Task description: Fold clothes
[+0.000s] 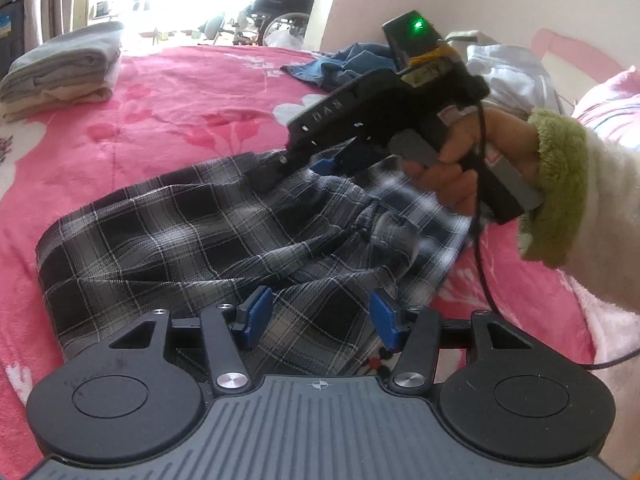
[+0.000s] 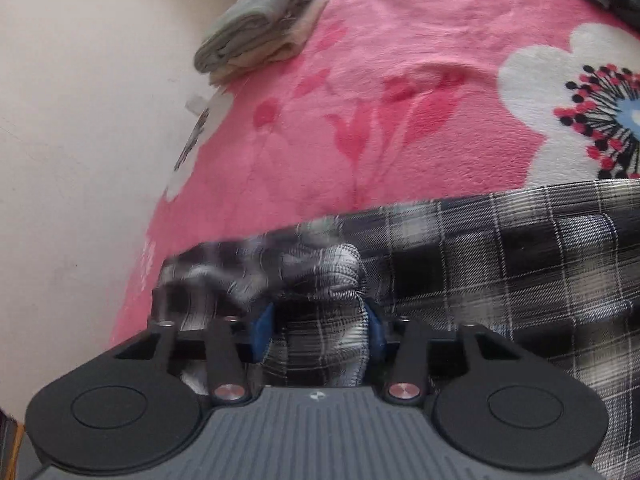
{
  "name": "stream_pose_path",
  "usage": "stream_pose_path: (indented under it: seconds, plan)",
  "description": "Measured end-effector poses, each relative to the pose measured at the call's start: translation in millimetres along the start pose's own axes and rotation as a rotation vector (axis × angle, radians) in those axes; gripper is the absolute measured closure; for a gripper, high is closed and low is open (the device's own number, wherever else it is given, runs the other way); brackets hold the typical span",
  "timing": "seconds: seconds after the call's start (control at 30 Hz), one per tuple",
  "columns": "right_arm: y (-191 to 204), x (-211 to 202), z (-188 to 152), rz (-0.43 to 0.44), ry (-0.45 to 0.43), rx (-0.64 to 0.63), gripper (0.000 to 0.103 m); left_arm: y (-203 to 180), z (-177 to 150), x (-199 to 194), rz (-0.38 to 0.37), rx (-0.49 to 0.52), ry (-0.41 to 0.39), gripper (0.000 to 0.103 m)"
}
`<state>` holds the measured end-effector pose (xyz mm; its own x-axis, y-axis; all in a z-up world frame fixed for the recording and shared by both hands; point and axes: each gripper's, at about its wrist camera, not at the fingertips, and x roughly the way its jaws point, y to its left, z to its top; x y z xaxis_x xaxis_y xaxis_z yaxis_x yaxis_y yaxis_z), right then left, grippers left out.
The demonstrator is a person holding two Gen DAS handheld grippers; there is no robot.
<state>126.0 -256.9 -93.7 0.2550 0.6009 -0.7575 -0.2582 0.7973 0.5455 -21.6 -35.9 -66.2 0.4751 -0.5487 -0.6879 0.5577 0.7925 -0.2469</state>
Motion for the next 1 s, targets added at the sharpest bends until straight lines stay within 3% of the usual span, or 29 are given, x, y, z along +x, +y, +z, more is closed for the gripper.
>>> stream_pose_path:
  seconds: [0.07,0.13,0.23,0.37,0.53,0.67,0.87,0.93,1.0]
  plan:
    - [1.8,-4.3,-2.5,-0.01,-0.008,0.019,0.07,4.4,-0.7,-1.5,-0.005,-0.019,-0.006,0.049]
    - [5.0,-17.7,-5.3,0.013,-0.028,0.065,0.085,9.2,-0.4,-7.1,-0.019,-0.04,-0.025,0.049]
    - [14.1,-42.4,-11.0,0.098,-0.045,0.131,0.089,13.3,3.3,-14.3,-0.038,-0.05,-0.052,0.049]
    - [16.7,-63.3,-22.2,0.189,-0.001,0.196,0.09,14.9,12.0,-2.2,-0.054,-0.035,-0.042,0.049]
    - [-14.2,-54.6,-27.2,0.042,0.03,0.272,0.09,17.0,22.9,13.0,-0.074,-0.017,-0.029,0.049]
    - [-35.3,-37.9,-20.1,0.048,0.019,0.315,0.089,18.6,31.6,25.1,-0.09,-0.002,-0.019,0.049]
    - [-34.1,-39.9,-22.6,0.031,-0.051,0.245,0.074,18.7,24.6,38.3,-0.069,-0.002,0.022,0.05]
    - [-34.0,-55.0,-29.2,0.016,-0.117,0.224,0.051,18.7,21.8,42.5,-0.061,-0.002,0.036,0.05]
    - [-35.5,-65.6,-33.9,-0.005,-0.169,0.207,0.045,18.7,19.0,46.8,-0.053,-0.003,0.05,0.05]
